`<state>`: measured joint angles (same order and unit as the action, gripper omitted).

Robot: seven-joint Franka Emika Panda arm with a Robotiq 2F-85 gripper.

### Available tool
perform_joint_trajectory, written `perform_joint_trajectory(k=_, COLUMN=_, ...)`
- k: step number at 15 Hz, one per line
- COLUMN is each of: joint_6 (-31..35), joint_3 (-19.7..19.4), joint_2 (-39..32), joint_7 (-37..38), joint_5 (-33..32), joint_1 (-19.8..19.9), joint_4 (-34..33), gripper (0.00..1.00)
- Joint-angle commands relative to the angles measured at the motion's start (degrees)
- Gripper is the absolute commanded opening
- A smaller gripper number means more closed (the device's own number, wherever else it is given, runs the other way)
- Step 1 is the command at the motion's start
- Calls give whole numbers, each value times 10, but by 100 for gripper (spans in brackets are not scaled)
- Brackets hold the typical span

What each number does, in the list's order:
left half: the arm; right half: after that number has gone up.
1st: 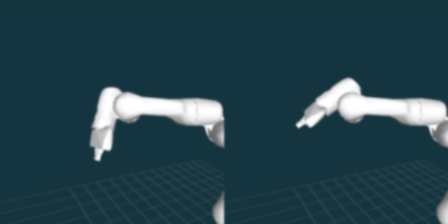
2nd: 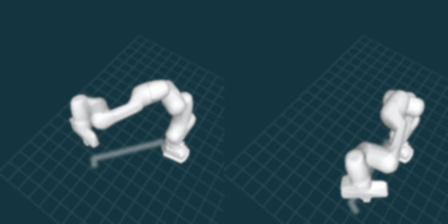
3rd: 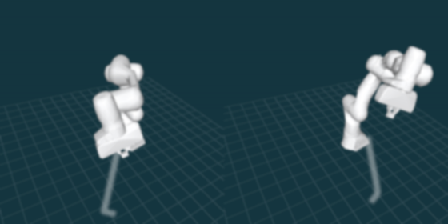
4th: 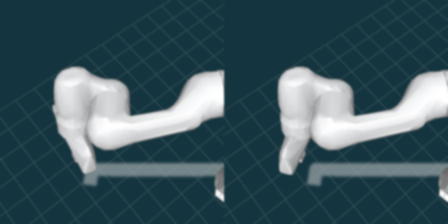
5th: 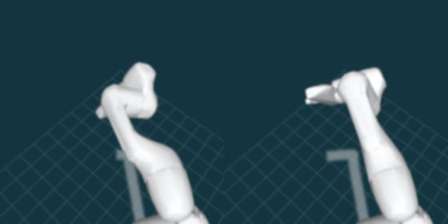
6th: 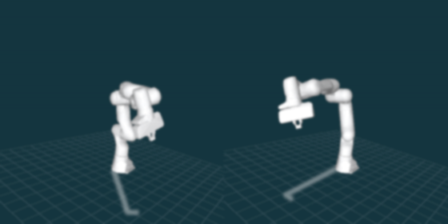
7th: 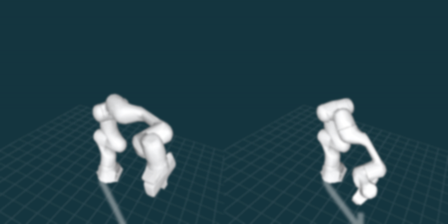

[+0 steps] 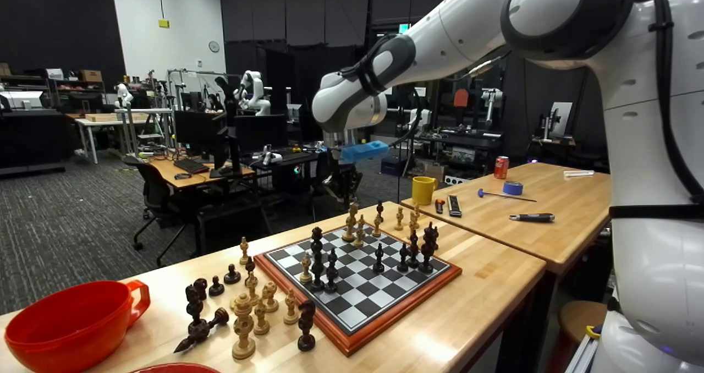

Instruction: Move a chess piece forward on the chess board

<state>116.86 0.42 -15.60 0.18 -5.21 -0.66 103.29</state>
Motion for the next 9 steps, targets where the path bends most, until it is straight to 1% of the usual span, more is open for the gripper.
perform_joint_trajectory(k=1, joint_6=-12, joint_3=0, joint_2=5, joint_7=-9, joint_5=-4, joint_1=-3, joint_4=-8, gripper=37)
perform_joint_trajectory(k=4, joint_6=-13, joint_3=1, joint_2=6, joint_7=-12, joint_5=-6, joint_1=-5, joint_4=-14, gripper=58)
perform_joint_trajectory(k=6, joint_6=-13, joint_3=2, joint_2=7, joint_7=-15, joint_5=-6, joint_1=-7, joint_4=-17, gripper=70)
perform_joint_trajectory(k=9, joint_6=-14, joint_3=4, joint_2=10, joint_7=-18, joint_5=-7, joint_1=-9, joint_4=-23, gripper=92)
